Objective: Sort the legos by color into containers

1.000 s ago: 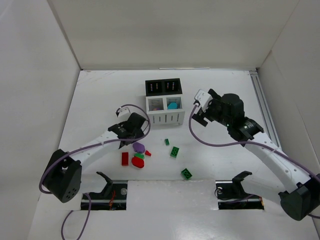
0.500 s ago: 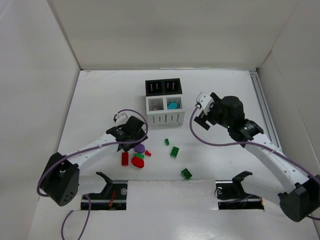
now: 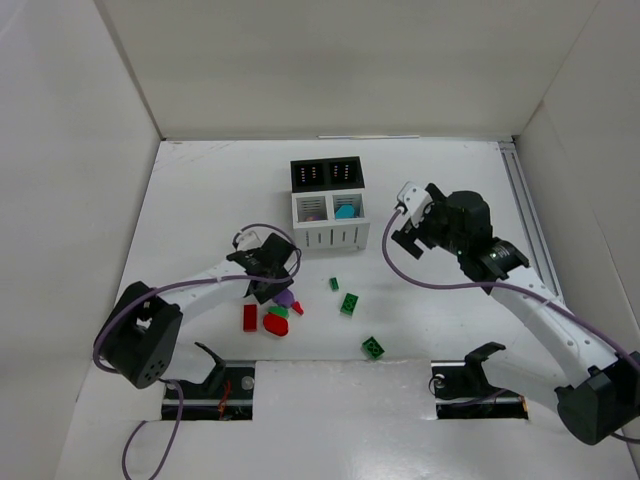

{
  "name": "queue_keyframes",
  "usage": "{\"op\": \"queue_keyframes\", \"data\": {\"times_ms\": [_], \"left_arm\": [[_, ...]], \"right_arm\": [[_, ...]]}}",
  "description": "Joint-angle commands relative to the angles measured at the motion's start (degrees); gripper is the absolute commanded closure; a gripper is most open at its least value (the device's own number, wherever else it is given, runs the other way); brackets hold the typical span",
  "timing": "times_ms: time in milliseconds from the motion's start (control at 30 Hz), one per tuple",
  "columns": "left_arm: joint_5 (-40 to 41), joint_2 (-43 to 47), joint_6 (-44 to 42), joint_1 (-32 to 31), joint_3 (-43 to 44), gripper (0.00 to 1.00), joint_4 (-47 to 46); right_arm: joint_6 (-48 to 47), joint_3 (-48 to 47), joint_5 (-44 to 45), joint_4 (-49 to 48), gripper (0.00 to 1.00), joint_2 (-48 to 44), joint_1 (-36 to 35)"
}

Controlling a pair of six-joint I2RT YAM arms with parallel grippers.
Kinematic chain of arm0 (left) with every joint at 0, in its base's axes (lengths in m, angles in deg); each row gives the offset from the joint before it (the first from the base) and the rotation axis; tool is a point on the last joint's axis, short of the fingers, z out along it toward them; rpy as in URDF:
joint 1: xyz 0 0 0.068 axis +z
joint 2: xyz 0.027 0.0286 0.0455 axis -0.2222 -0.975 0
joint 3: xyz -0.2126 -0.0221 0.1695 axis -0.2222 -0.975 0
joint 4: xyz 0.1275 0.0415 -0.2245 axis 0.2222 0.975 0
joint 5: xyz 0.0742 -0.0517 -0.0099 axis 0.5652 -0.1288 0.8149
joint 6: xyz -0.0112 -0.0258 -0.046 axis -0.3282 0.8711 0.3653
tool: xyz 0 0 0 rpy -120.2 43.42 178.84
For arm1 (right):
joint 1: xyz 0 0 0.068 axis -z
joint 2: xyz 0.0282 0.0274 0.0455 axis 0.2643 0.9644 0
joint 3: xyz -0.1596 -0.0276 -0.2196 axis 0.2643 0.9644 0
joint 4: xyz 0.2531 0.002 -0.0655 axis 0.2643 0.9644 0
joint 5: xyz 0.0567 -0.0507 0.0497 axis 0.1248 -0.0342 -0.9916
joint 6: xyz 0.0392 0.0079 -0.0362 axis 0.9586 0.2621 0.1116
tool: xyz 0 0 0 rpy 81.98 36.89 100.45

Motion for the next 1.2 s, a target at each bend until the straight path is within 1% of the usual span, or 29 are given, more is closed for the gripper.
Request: {"op": "queue_keyframes", "data": {"times_ms": [0, 33, 200, 300, 433, 467, 600, 633, 700, 733, 767, 833, 900, 1000, 1100, 1133, 1167], "left_arm": [[0.7, -0.1, 0.1, -0.8, 1.0, 0.59, -0.5], [0.7, -0.1, 0.1, -0.8, 1.5, 0.63, -1.1], [1.9, -0.1, -1.5, -0.8, 4.2, 0.73, 0.3], [4.3, 0.5, -2.1, -0.8, 7.7, 0.77, 2.6], [8.8, 3.9, -4.5, -1.3, 14.0, 0.77, 4.8], [9.7, 4.4, -6.5, -1.3, 15.3, 0.77, 4.8], [12.4, 3.7, -10.2, -1.3, 23.4, 0.74, 3.4], [12.4, 1.9, -12.2, -1.3, 25.0, 0.74, 1.9], [13.0, -0.6, -13.0, -1.3, 28.5, 0.74, 1.8], [13.5, -1.8, -13.6, -1.3, 31.6, 0.74, 2.5], [13.5, -4.1, -14.3, -0.6, 33.0, 0.74, 2.5], [13.5, -6.0, -14.9, -0.1, 35.4, 0.74, 1.8], [12.2, -8.3, -16.1, 1.4, 36.3, 0.74, 0.6], [12.2, -11.3, -16.1, 1.4, 38.2, 0.74, -0.1], [11.6, -12.8, -16.6, 1.4, 39.5, 0.67, -0.1], [11.6, -12.8, -16.6, 1.4, 39.5, 0.59, -0.1], [11.6, -12.8, -16.6, 1.4, 39.5, 0.53, -0.1]], "right_arm": [[0.9, 0.7, 0.0, -1.8, 0.05, -1.6, 0.6], [0.9, 0.7, 0.0, -1.8, 0.05, -1.6, 0.6], [0.9, 0.7, 0.5, -1.8, 0.05, -1.6, 0.6], [0.9, 0.7, 0.5, -1.8, 0.05, -2.1, 0.6], [0.9, 0.7, 0.5, -1.8, 0.05, -2.6, 1.1], [0.9, 0.7, 0.5, -1.8, 0.05, -3.2, 1.1], [0.9, 1.3, 0.5, -2.3, 0.05, -3.2, 1.1], [0.9, 1.3, 0.5, -2.3, 0.05, -3.2, 1.1], [0.9, 1.3, 0.5, -2.3, 0.05, -2.6, 1.1], [0.9, 1.3, 0.5, -2.3, 0.05, -2.6, 1.1], [0.9, 1.3, 0.5, -2.3, 0.05, -2.6, 1.1], [0.9, 1.3, 0.5, -2.3, 0.05, -2.0, 1.1], [0.9, 1.3, 0.5, -2.3, 0.05, -2.0, 1.6], [0.9, 1.3, -0.6, -2.3, 0.05, -2.0, 1.6], [0.9, 2.4, -2.4, -2.3, 0.05, -1.5, 1.6], [0.9, 2.4, -2.4, -2.3, 0.04, -1.5, 1.6], [0.9, 3.0, -3.3, -2.3, 0.04, -1.5, 1.6]]}}
